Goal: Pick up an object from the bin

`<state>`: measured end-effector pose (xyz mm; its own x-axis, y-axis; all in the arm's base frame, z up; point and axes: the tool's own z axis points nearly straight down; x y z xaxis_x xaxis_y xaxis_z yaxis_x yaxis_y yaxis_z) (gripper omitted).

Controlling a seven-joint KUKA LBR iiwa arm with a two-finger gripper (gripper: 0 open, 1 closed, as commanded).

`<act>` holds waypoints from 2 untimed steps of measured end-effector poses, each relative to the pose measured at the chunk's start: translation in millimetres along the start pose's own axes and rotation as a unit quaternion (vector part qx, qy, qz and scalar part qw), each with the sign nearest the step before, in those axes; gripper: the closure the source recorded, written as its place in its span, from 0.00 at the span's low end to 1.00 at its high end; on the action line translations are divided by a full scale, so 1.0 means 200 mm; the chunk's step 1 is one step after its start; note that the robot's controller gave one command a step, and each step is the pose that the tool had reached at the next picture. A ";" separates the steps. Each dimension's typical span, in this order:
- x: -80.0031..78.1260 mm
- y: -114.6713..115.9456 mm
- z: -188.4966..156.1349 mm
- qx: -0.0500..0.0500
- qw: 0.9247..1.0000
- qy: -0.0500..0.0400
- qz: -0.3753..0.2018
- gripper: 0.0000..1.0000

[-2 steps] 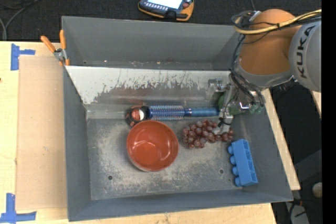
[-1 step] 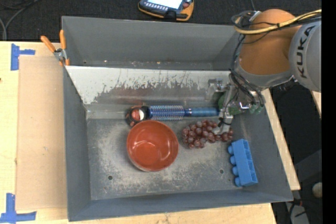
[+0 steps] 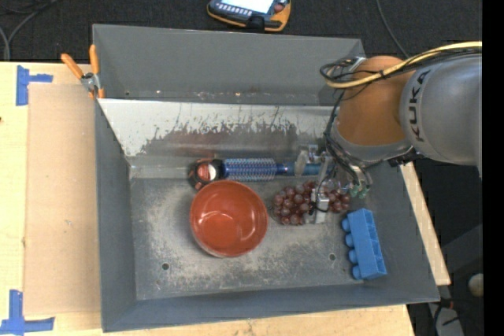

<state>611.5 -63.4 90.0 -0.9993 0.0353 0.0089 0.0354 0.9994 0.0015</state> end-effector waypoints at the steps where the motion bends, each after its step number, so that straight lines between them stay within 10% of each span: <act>1: 0.02 0.05 -0.05 0.003 0.962 -0.008 -0.272 1.00; 2: 0.02 0.05 -0.05 0.002 0.963 -0.008 -0.271 1.00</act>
Offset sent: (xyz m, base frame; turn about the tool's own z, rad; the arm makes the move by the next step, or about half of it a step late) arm 0.0000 0.0000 0.0000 0.0000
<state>608.9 -53.2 99.9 -0.8712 -0.4908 -0.0081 -0.4908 0.8713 -0.0033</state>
